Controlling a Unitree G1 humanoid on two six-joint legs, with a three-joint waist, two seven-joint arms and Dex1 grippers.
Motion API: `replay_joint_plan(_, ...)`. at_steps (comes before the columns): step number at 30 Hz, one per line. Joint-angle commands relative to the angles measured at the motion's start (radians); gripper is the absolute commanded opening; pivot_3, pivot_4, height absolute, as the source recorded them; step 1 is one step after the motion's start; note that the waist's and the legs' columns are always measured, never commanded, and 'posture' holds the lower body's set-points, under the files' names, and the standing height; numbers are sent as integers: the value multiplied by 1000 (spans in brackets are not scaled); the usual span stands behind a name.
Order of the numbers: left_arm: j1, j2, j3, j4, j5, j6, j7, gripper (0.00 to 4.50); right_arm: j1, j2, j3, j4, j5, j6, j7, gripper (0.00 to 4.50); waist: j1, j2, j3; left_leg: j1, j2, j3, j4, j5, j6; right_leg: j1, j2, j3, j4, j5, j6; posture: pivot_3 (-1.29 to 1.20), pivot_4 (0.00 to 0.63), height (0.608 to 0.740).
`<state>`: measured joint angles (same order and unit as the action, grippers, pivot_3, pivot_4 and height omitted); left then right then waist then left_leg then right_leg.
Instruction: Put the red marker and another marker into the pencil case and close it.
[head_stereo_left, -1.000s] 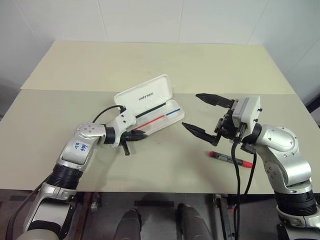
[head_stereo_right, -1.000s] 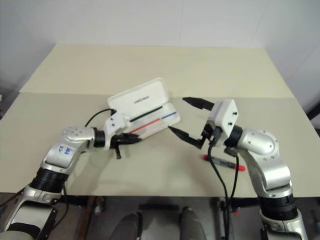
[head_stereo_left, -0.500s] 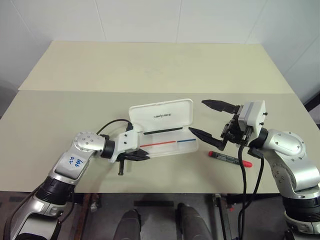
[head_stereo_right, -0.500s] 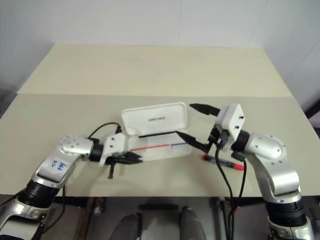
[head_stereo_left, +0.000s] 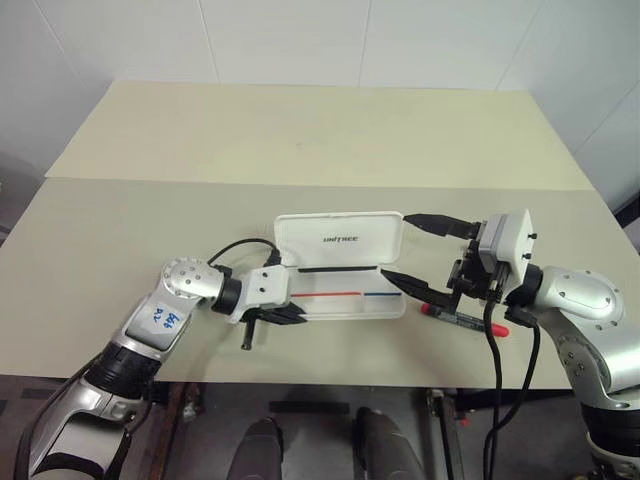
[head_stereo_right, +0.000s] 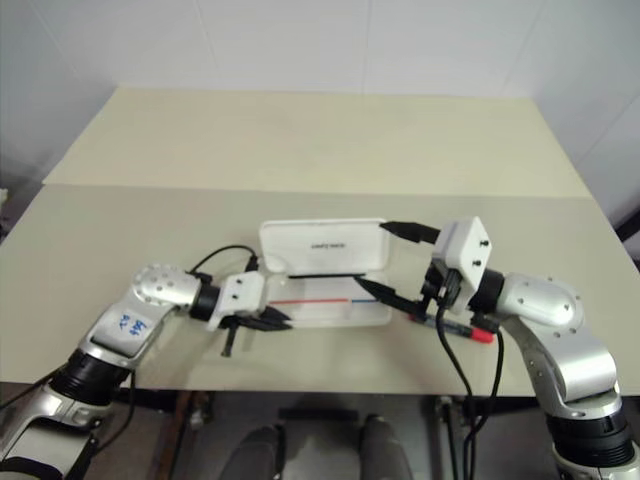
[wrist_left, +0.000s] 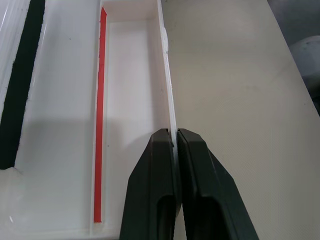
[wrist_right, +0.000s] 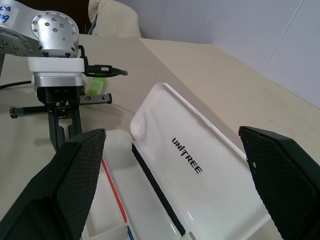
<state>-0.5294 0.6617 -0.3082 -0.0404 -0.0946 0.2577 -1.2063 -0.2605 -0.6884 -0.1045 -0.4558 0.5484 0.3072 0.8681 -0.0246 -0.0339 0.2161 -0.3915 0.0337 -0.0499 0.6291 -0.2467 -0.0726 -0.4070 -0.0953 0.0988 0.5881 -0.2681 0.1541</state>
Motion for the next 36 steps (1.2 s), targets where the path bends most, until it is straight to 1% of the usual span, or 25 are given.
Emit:
replay_joint_plan(1, -20, -21, -20, 7, 4, -21, -9, 253, -2, -3, -25, -46, 12, -8, -7, 4500, 0, 0, 0, 0, 0, 0, 0, 0, 0, 0, 0, 0, 0, 0, 0, 0, 150, 740)
replay_joint_plan(2, -25, -21, -22, 4, 2, 2, -11, 545, -3, -1, -24, -46, 12, -9, -7, 4500, -1, 0, 0, 0, 0, 0, 0, 0, 0, 0, 0, 0, 0, 0, 0, 0, 150, 740)
replay_joint_plan(4, -32, -31, -16, 4, 8, -11, 3, 1097, -5, 2, -20, -41, 10, -13, -7, 4500, -3, 0, 0, 0, 0, 0, 0, 0, 0, 0, 0, 0, 0, 0, 0, 0, 150, 740)
replay_joint_plan(7, -36, -40, 6, -24, -16, 16, 16, 2102, -9, 7, -15, -32, 8, -19, -4, 4500, -6, 0, 0, 0, 0, 0, -1, 0, 0, 0, 0, 0, 0, 0, 0, 0, 150, 740)
replay_joint_plan(11, -30, -33, 42, -88, -67, 83, 20, 2102, -14, 15, -7, -17, 4, -29, 3, 4500, -7, 0, 0, 0, 0, 0, -1, 0, 0, -1, 0, 0, 1, 0, 0, 0, 150, 740)
replay_joint_plan(16, -4, -5, 128, -197, -162, 183, 29, 2102, -9, 27, -1, 10, 3, -44, 19, 4500, -7, 0, 0, 0, 0, 0, -1, 0, 0, -1, 0, 0, 1, 1, 2, 0, 150, 740)
replay_joint_plan(19, 37, 37, 182, -248, -230, 250, 12, 2102, -1, 24, -5, 27, 12, -42, 34, 4500, -9, 0, 0, 0, 0, 0, -1, 0, 0, -1, 0, 0, 2, 1, 1, 0, 150, 740)
replay_joint_plan(20, 53, 46, 201, -254, -239, 242, 18, 2102, 3, 20, -7, 30, 15, -39, 40, 4500, -10, 0, 0, 0, 0, 0, -1, 0, 0, -1, 0, 0, 2, 1, 1, 0, 150, 740)
replay_joint_plan(21, 77, 57, 224, -258, -260, 239, 12, 2442, 13, 10, -16, 33, 21, -31, 50, 4500, -10, 0, 0, 0, 0, 0, -2, 0, 0, -1, 0, 0, 2, 1, 1, 0, 150, 740)
replay_joint_plan(22, 107, 56, 268, -256, -287, 227, 15, 2659, 31, -6, -32, 36, 29, -23, 66, 4500, -9, 0, 0, 0, 0, 0, -2, 0, 0, -1, 0, 0, 2, 0, 0, 0, 150, 740)
replay_joint_plan(23, 127, 55, 297, -257, -309, 221, 19, 2982, 44, -19, -45, 39, 35, -18, 78, 4500, -8, 0, 0, 0, 0, 0, -2, 0, 0, -1, 0, 0, 2, 0, 0, 0, 150, 740)
replay_joint_plan(25, 172, 64, 358, -234, -338, 139, -19, 3655, 82, -56, -81, 57, 40, -14, 107, 4500, -7, 0, 0, 0, 0, 0, -2, 0, 0, -1, 0, 0, 2, 0, 0, 0, 150, 740)
replay_joint_plan(27, 197, 70, 422, -197, -367, 99, -31, 4327, 125, -99, -122, 97, 32, -21, 144, 4500, -4, 0, 0, 0, 0, 0, -1, 0, 0, -1, 0, 0, 1, 0, 0, 0, 150, 740)
replay_joint_plan(28, 201, 74, 441, -178, -382, 84, -45, 4474, 141, -115, -138, 116, 30, -25, 160, 4500, -2, 0, 0, 0, 0, 0, -1, 0, 0, -1, 0, 0, 1, 0, 0, 0, 150, 740)
replay_joint_plan(33, 195, 114, 481, -81, -408, -1, -139, 4474, 214, -183, -175, 247, -28, -85, 246, 4500, -7, 0, 0, 1, 0, 1, 0, 0, 0, 0, 0, 0, -1, 0, -1, 0, 150, 740)
replay_joint_plan(36, 152, 124, 493, -50, -448, 21, -159, 4474, 254, -217, -170, 349, -74, -140, 305, 4500, -7, -1, 0, 1, 0, 1, 0, 0, 0, 0, 0, 0, -2, 0, -1, 0, 150, 740)
